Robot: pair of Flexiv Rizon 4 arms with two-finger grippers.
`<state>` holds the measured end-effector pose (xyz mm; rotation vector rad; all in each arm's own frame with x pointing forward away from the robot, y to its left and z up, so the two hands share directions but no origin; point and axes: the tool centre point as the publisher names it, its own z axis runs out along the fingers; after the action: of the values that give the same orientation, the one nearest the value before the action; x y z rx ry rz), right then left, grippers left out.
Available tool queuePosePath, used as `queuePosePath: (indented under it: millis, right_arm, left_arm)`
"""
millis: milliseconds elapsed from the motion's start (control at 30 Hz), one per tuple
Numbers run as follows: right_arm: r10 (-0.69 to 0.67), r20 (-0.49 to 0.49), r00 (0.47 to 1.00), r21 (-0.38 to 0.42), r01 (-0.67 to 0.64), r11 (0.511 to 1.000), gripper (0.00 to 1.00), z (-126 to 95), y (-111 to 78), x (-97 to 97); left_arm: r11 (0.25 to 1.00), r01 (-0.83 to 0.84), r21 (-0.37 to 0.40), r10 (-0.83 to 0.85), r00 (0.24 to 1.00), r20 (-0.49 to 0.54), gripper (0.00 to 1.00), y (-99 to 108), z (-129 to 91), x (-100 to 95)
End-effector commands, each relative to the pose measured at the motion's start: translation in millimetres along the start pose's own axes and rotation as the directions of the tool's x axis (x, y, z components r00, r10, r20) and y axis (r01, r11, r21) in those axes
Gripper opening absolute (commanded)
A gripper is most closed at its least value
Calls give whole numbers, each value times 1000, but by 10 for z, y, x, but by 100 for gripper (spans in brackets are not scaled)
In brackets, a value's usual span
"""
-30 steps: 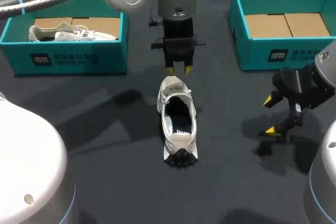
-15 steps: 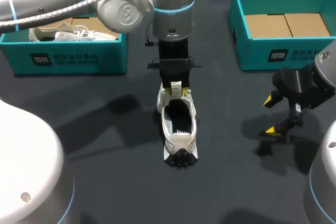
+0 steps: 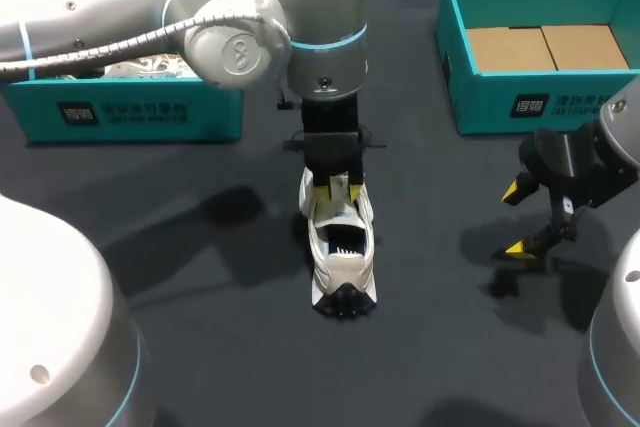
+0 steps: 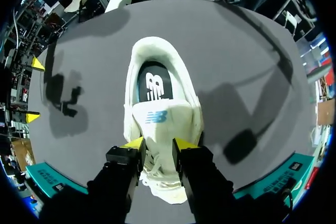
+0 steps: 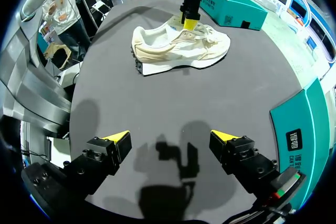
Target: Take the shoe out of the shoebox, open the shoe tongue, remove and reinsert the insole, then place the shoe into the shoebox
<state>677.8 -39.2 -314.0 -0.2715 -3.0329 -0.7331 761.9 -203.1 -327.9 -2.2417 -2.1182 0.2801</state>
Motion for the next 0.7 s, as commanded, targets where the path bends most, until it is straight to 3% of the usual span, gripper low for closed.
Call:
queuePosePath:
  millis: [33, 367, 600, 700]
  right_arm:
    - [1, 2, 1000, 3, -1, 1000, 100, 0, 4, 12]
    - [1, 2, 1000, 3, -1, 1000, 100, 0, 4, 12]
    - [1, 2, 1000, 3, -1, 1000, 100, 0, 4, 12]
    - [1, 2, 1000, 3, -1, 1000, 100, 0, 4, 12]
  left_arm:
    - [1000, -6, -13, 6, 1000, 16, 33, -149, -20, 95]
    - [1000, 6, 10, -6, 1000, 13, 36, -359, 374, 60]
    - [996, 56, -68, -51, 996, 68, 36, -448, -7, 141]
    - [990, 101, -95, -94, 993, 74, 42, -481, -215, 159]
